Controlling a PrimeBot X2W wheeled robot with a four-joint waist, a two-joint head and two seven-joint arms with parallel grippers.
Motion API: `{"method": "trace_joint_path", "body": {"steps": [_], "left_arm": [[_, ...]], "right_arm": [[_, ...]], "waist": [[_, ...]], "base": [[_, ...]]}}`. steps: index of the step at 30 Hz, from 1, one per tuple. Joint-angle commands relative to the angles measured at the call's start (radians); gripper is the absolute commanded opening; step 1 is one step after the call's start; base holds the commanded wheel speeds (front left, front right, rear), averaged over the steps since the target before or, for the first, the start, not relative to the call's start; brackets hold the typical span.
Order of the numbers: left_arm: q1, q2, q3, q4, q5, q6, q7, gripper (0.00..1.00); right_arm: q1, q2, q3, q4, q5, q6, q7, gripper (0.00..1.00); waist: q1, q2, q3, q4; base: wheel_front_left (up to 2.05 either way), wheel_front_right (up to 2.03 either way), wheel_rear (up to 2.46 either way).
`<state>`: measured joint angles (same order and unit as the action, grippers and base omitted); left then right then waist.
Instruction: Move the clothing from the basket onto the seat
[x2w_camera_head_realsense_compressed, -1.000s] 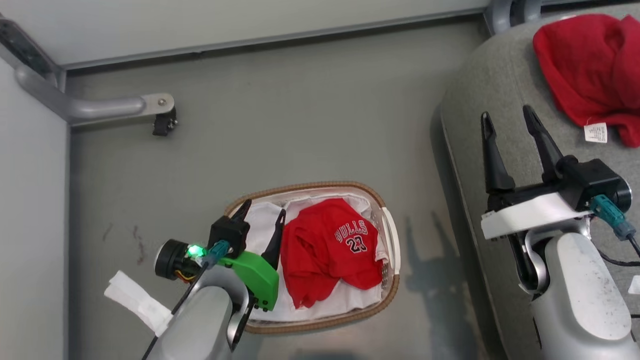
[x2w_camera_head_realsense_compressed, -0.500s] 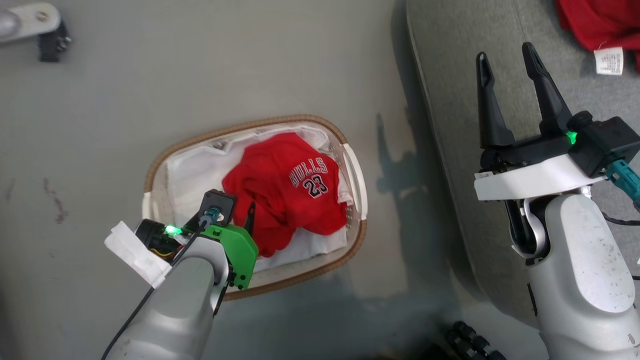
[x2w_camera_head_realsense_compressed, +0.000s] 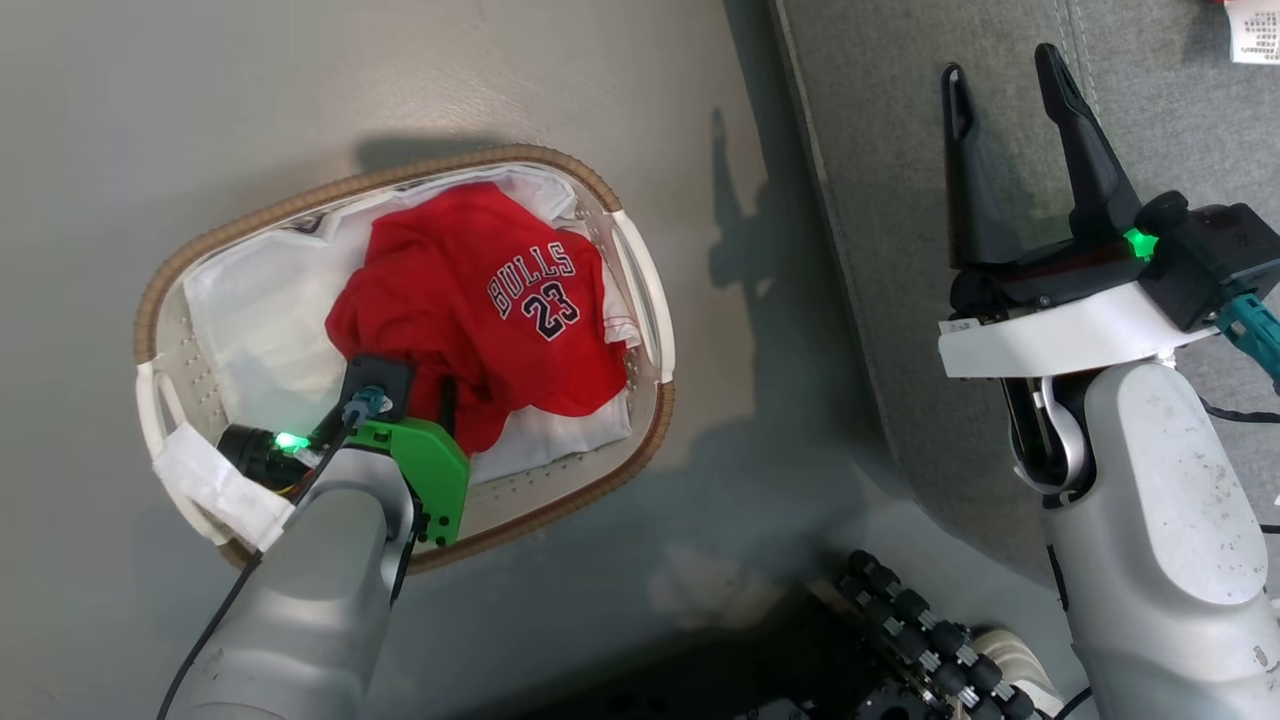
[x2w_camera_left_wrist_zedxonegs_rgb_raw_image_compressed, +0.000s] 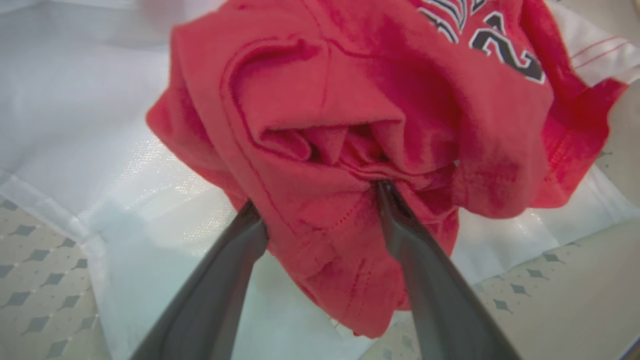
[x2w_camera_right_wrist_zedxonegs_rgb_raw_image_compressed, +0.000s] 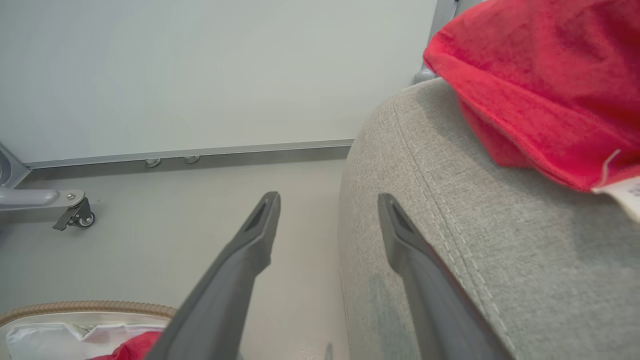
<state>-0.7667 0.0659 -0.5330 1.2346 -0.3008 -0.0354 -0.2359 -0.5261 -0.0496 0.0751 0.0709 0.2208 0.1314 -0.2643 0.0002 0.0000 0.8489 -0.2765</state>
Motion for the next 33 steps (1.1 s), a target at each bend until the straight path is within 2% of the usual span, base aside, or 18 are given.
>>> {"method": "trace_joint_path", "body": {"steps": [1,2,3,5,10,17,33], "left_arm": [[-0.023,0.004,0.002,0.002,-0.006,-0.007,-0.007,0.93],[-0.026,0.002,-0.003,0.002,-0.006,-0.01,-0.012,0.37],[-0.027,0.0,-0.007,-0.001,-0.005,-0.015,-0.015,0.18],[-0.029,-0.002,-0.018,-0.015,0.005,-0.017,-0.023,0.0],[-0.002,-0.006,-0.033,-0.045,0.004,-0.033,-0.031,0.0],[0.065,0.008,-0.048,-0.18,0.038,-0.041,-0.029,0.0],[0.208,0.079,-0.092,-0.448,0.111,-0.078,-0.029,0.0]], "right_arm": [[-0.015,-0.002,0.0,-0.002,0.008,-0.001,0.0,1.0],[-0.014,-0.002,0.001,0.002,0.008,-0.001,0.0,1.0],[-0.014,-0.002,0.002,0.005,0.007,-0.001,0.0,1.0],[-0.011,-0.002,0.004,0.012,0.006,-0.001,0.0,1.0],[0.01,-0.002,0.009,0.031,-0.007,-0.001,0.0,1.0],[0.055,-0.003,0.007,0.074,-0.044,-0.001,0.0,1.0],[0.261,-0.003,-0.004,0.2,-0.126,-0.001,0.0,1.0]], "waist": [[-0.0002,0.0,0.015,-0.016],[-0.0002,0.0,0.011,-0.015],[-0.0002,0.0,0.008,-0.014],[-0.0002,0.0,-0.002,-0.012],[-0.0002,0.0,-0.047,0.003],[-0.0002,0.0,-0.172,0.044],[-0.0002,0.0,-0.622,0.172]], "base": [[0.0,0.0,0.0],[0.0,0.0,0.0],[0.0,0.0,0.0],[0.0,0.0,0.0],[0.0,0.0,0.0],[0.0,0.0,0.0],[0.0,0.0,0.0]]}}
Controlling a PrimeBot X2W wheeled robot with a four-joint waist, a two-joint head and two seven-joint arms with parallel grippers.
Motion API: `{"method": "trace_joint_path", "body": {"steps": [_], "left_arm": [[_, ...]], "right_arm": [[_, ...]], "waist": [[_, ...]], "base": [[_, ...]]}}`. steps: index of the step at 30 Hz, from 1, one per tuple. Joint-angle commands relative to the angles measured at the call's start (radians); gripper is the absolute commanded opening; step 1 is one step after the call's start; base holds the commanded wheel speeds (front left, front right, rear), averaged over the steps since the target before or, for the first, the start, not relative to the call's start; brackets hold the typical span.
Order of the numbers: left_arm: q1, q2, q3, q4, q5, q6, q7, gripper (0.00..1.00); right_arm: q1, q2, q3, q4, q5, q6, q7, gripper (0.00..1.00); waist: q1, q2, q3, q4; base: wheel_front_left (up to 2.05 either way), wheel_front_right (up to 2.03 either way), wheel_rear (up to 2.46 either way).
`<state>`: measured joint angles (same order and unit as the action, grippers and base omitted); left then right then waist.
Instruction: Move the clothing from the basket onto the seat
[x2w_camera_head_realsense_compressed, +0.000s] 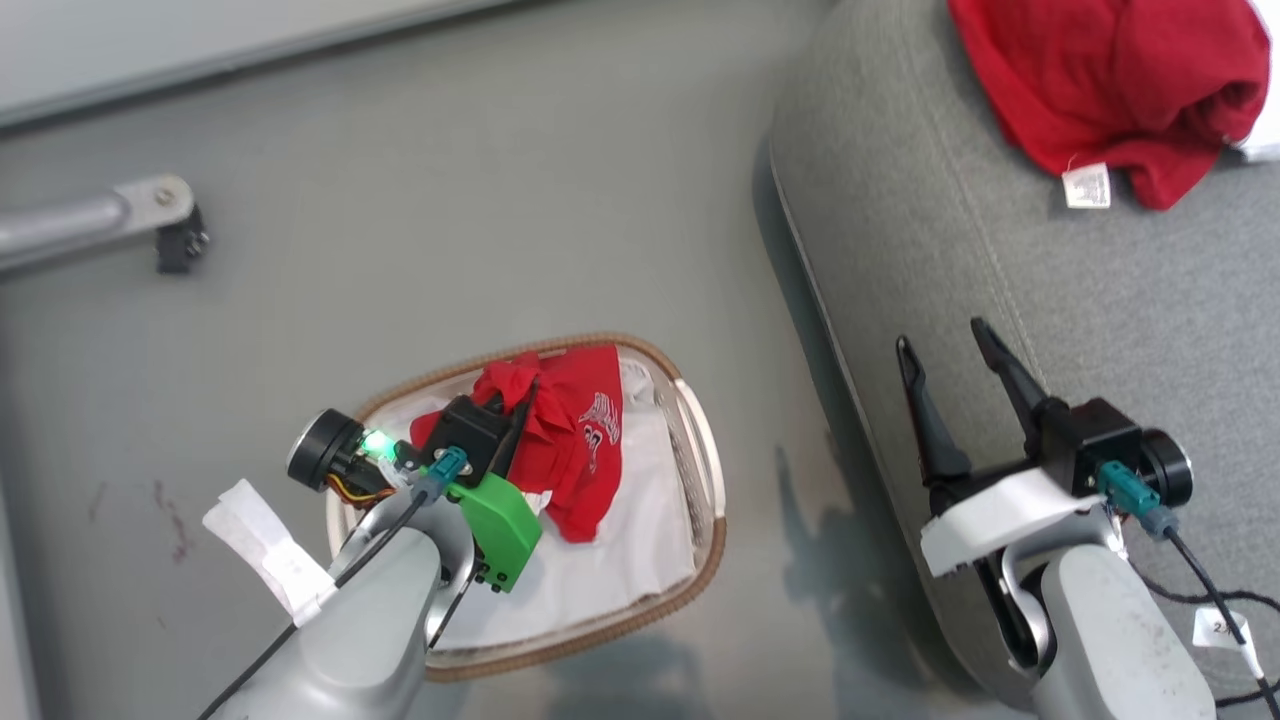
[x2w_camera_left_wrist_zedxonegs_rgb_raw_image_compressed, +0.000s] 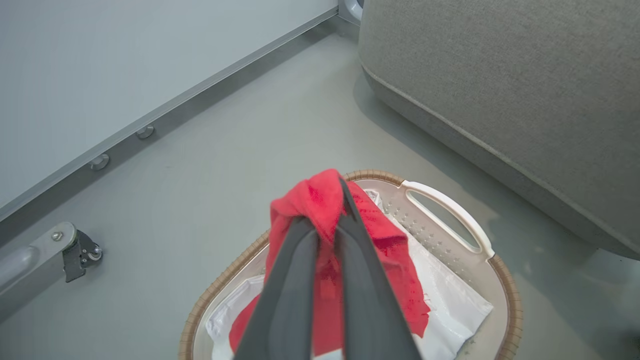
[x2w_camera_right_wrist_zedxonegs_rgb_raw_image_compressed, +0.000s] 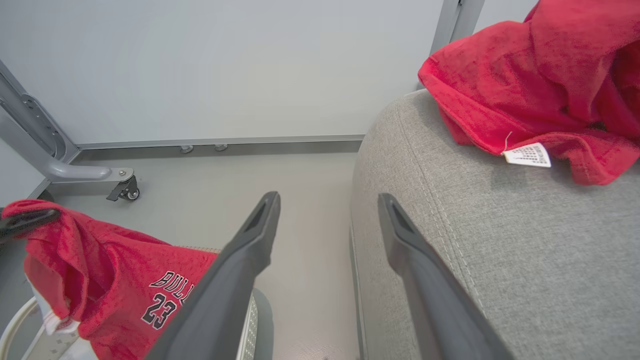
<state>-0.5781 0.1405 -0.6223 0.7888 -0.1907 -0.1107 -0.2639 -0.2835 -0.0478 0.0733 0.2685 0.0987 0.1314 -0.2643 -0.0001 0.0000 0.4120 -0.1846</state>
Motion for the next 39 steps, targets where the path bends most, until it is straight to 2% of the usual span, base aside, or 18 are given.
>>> {"method": "trace_joint_path", "body": {"steps": [1,7,13,28,39], "left_arm": [[0.019,0.01,-0.015,-0.014,0.01,-0.005,-0.001,0.0],[-0.038,0.038,-0.088,-0.061,0.05,-0.018,-0.001,0.0],[-0.138,0.057,-0.142,-0.087,0.025,-0.02,0.006,0.0],[-0.383,0.087,-0.213,-0.143,-0.06,-0.019,0.037,0.0],[-0.478,0.039,-0.277,-0.13,-0.098,-0.019,0.065,0.0]], "right_arm": [[0.032,-0.005,-0.002,0.009,-0.006,-0.001,0.0,1.0],[0.087,-0.005,0.003,0.031,-0.014,-0.001,0.0,1.0],[0.114,-0.005,0.014,0.041,-0.02,-0.001,0.0,1.0],[0.084,-0.004,0.099,0.034,-0.003,-0.001,0.0,1.0],[0.006,-0.005,0.228,0.109,-0.033,-0.001,0.0,1.0]], "waist": [[0.0001,0.0,-0.213,0.086],[0.0001,0.0,-0.338,0.117],[0.0001,0.0,-0.416,0.139],[0.0001,0.0,-0.46,0.152],[0.0001,0.0,-0.461,0.178]], "base": [[0.0,0.0,0.0],[0.0,0.0,0.0],[0.0,0.0,0.0],[0.0,0.0,0.0],[0.0,0.0,0.0]]}}
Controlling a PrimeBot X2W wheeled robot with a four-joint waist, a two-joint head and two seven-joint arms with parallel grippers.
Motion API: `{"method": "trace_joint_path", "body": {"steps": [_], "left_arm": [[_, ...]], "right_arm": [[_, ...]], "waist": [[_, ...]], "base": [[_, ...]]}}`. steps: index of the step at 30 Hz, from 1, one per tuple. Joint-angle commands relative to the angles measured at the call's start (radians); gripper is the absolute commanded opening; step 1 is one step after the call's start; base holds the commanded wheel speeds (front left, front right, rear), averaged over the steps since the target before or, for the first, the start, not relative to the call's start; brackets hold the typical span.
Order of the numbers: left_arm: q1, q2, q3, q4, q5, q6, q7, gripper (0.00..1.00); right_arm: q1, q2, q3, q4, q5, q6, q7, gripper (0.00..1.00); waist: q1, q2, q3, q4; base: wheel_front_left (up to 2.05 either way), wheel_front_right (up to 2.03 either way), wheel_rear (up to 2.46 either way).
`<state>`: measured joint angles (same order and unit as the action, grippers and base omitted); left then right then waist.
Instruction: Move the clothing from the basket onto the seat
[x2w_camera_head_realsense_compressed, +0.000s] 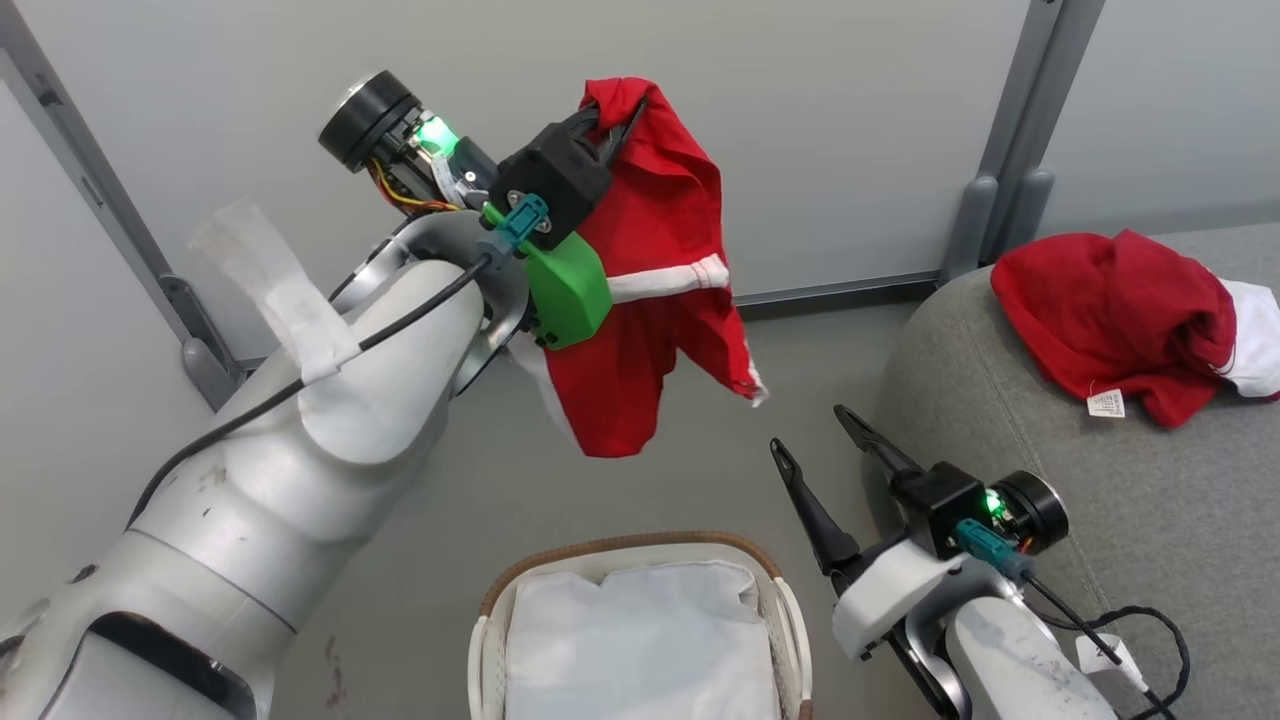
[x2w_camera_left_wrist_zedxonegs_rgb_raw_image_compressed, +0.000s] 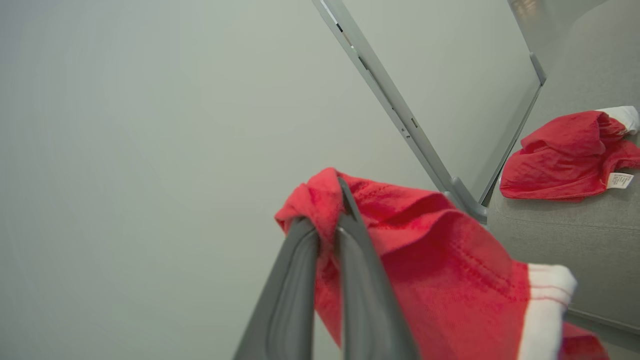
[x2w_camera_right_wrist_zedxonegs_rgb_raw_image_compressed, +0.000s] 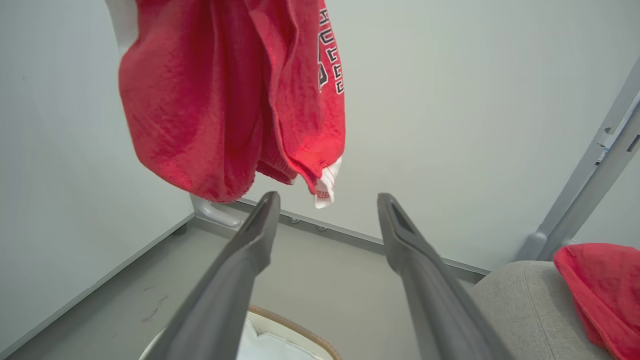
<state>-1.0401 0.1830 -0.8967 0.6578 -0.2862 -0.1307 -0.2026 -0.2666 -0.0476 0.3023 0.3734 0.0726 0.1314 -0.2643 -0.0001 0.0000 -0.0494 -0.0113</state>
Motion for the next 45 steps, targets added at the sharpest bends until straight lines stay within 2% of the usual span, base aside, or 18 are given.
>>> {"method": "trace_joint_path", "body": {"steps": [1,10,16,17,18,19,20,21,31,36,37,38,39,40,41,45], "left_arm": [[-0.026,-0.01,-0.012,-0.003,-0.006,0.0,0.006,0.0],[-0.061,-0.043,-0.084,-0.063,-0.062,0.0,0.024,0.0],[-0.055,-0.035,-0.126,-0.144,-0.101,0.001,0.029,0.0],[-0.051,-0.034,-0.128,-0.152,-0.103,0.001,0.027,0.0],[-0.043,-0.031,-0.13,-0.159,-0.108,0.001,0.026,0.0],[-0.026,-0.023,-0.13,-0.164,-0.117,0.001,0.025,0.0],[-0.018,-0.019,-0.129,-0.164,-0.119,0.003,0.025,0.0],[-0.003,-0.009,-0.127,-0.161,-0.126,0.009,0.023,0.0],[0.058,0.038,-0.109,-0.108,-0.166,0.026,-0.004,0.0],[0.098,0.034,-0.1,-0.078,-0.192,0.029,-0.016,0.0],[0.112,0.03,-0.096,-0.073,-0.201,0.032,-0.02,0.06],[0.124,0.028,-0.093,-0.069,-0.207,0.035,-0.026,0.23],[0.142,0.025,-0.09,-0.065,-0.217,0.037,-0.031,0.45],[0.157,0.022,-0.085,-0.063,-0.224,0.04,-0.037,0.92],[0.178,0.018,-0.08,-0.059,-0.232,0.046,-0.045,1.0],[0.267,0.0,-0.058,-0.043,-0.259,0.061,-0.058,1.0]], "right_arm": [[-0.025,-0.005,0.004,0.014,-0.021,-0.001,0.0,1.0],[-0.14,-0.004,-0.004,0.088,-0.076,-0.001,0.0,1.0],[-0.246,-0.004,-0.023,0.162,-0.082,-0.001,0.0,1.0],[-0.258,-0.004,-0.025,0.171,-0.078,-0.001,0.0,0.9],[-0.272,-0.005,-0.028,0.179,-0.073,-0.001,0.0,0.49],[-0.295,-0.005,-0.029,0.191,-0.072,-0.001,0.0,0.22],[-0.303,-0.004,-0.029,0.193,-0.07,-0.001,0.0,0.05],[-0.317,-0.005,-0.028,0.197,-0.066,-0.001,0.0,0.0],[-0.336,-0.005,-0.025,0.184,-0.072,-0.001,0.0,0.0],[-0.34,-0.005,-0.038,0.171,-0.071,-0.001,0.0,0.0],[-0.341,-0.005,-0.041,0.168,-0.072,-0.001,0.0,0.0],[-0.342,-0.005,-0.044,0.166,-0.072,-0.001,0.0,0.0],[-0.343,-0.005,-0.049,0.162,-0.075,-0.001,0.0,0.0],[-0.342,-0.005,-0.053,0.158,-0.077,-0.001,0.0,0.0],[-0.342,-0.004,-0.057,0.155,-0.08,-0.001,0.0,0.0],[-0.342,-0.005,-0.083,0.142,-0.088,-0.001,0.0,0.0]], "waist": [[0.0001,0.0,0.001,0.009],[0.0001,0.0,0.005,0.034],[0.0001,0.0,0.011,0.056],[0.0001,0.0,0.013,0.06],[0.0001,0.0,0.014,0.063],[0.0001,0.0,0.018,0.067],[0.0001,0.0,0.019,0.069],[0.0001,0.0,0.022,0.07],[0.0001,0.0,0.035,0.059],[0.0001,0.0,0.04,0.052],[0.0001,0.0,0.04,0.05],[0.0001,0.0,0.041,0.049],[0.0001,0.0,0.042,0.047],[0.0001,0.0,0.044,0.045],[0.0001,0.0,0.045,0.043],[0.0001,0.0,0.051,0.035]], "base": [[0.0,0.0,0.0],[0.0,0.0,0.0],[0.0,0.0,0.0],[0.0,0.0,0.0],[0.0,0.0,0.0],[0.0,0.0,0.0],[0.0,0.0,0.0],[0.0,0.0,0.0],[0.0,0.0,0.0],[0.0,0.0,0.0],[0.0,0.0,0.0],[0.0,0.0,0.0],[0.0,0.0,0.0],[0.0,0.0,0.0],[0.0,0.0,0.0],[0.0,0.0,0.0]]}}
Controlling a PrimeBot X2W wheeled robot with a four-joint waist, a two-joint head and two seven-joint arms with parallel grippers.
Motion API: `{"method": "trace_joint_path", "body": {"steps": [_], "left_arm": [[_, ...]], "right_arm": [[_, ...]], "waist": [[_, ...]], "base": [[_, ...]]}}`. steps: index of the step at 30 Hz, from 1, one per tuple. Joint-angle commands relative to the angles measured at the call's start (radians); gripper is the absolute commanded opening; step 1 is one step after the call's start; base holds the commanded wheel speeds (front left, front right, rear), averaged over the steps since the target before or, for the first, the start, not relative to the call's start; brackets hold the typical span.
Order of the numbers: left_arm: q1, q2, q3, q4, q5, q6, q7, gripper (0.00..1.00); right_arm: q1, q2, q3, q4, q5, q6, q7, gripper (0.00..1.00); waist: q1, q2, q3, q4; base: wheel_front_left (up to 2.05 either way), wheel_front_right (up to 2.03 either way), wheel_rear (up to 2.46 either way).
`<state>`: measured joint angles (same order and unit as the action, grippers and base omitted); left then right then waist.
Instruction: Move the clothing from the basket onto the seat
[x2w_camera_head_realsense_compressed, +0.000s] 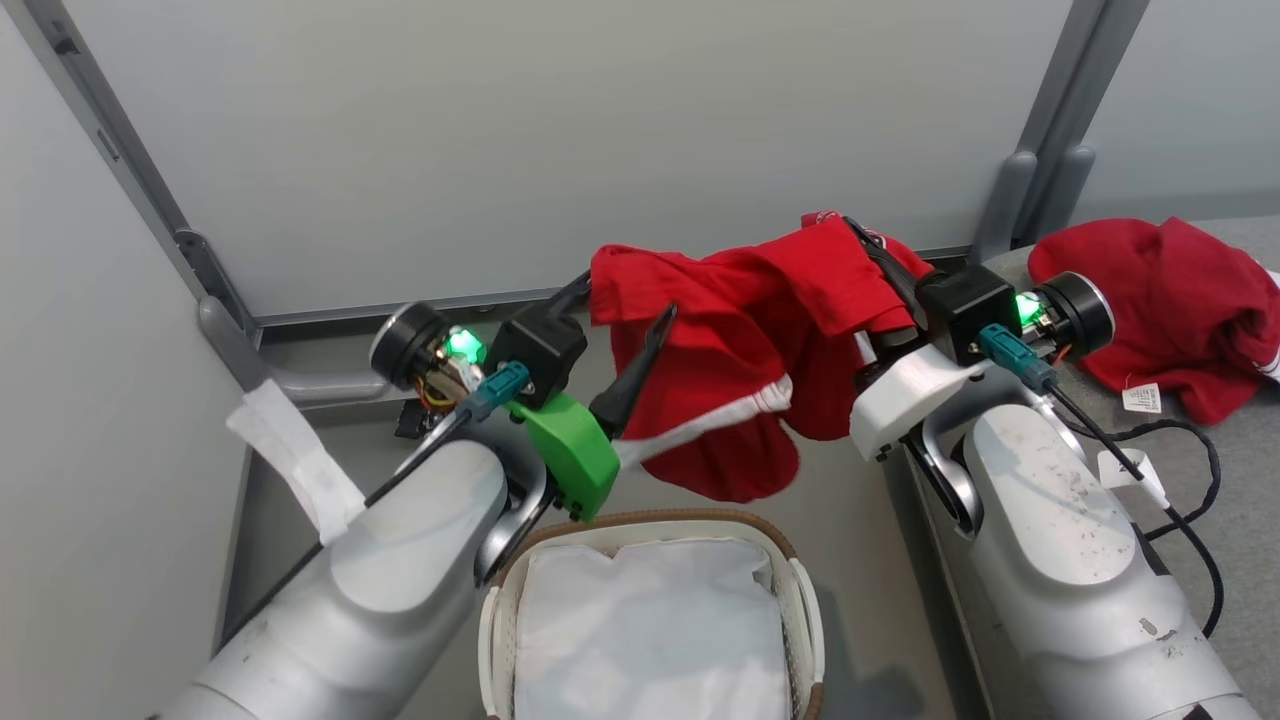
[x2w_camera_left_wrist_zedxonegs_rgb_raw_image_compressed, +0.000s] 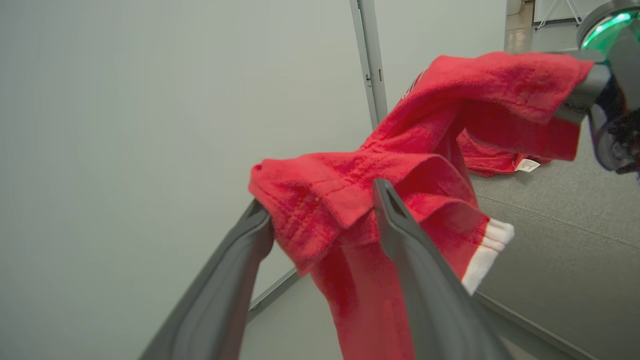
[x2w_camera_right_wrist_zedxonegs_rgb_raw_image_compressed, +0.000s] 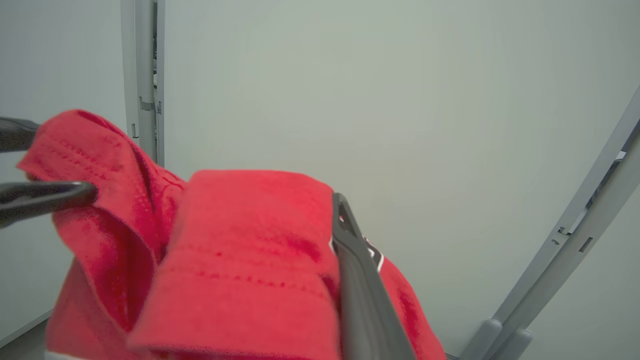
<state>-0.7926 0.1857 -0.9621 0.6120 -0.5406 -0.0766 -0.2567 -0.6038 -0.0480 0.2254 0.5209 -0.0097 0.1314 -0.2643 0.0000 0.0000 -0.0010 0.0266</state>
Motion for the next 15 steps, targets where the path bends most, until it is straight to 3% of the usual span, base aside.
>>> {"method": "trace_joint_path", "body": {"steps": [1,5,15], "left_arm": [[0.039,-0.005,0.013,0.007,-0.007,0.01,-0.007,1.0],[0.131,-0.033,0.068,-0.002,-0.028,0.027,-0.009,1.0],[0.359,-0.067,0.236,-0.059,0.054,0.002,-0.009,1.0]], "right_arm": [[-0.005,-0.004,-0.011,-0.007,-0.008,-0.001,0.0,0.0],[-0.003,-0.004,-0.036,-0.014,-0.018,-0.001,0.0,0.0],[0.001,-0.004,-0.071,-0.038,-0.038,-0.001,0.0,0.0]], "waist": [[0.0,0.0,0.005,-0.006],[0.0,0.0,0.016,-0.019],[0.0,0.0,0.049,-0.071]], "base": [[0.0,0.0,0.0],[0.0,0.0,0.0],[0.0,0.0,0.0]]}}
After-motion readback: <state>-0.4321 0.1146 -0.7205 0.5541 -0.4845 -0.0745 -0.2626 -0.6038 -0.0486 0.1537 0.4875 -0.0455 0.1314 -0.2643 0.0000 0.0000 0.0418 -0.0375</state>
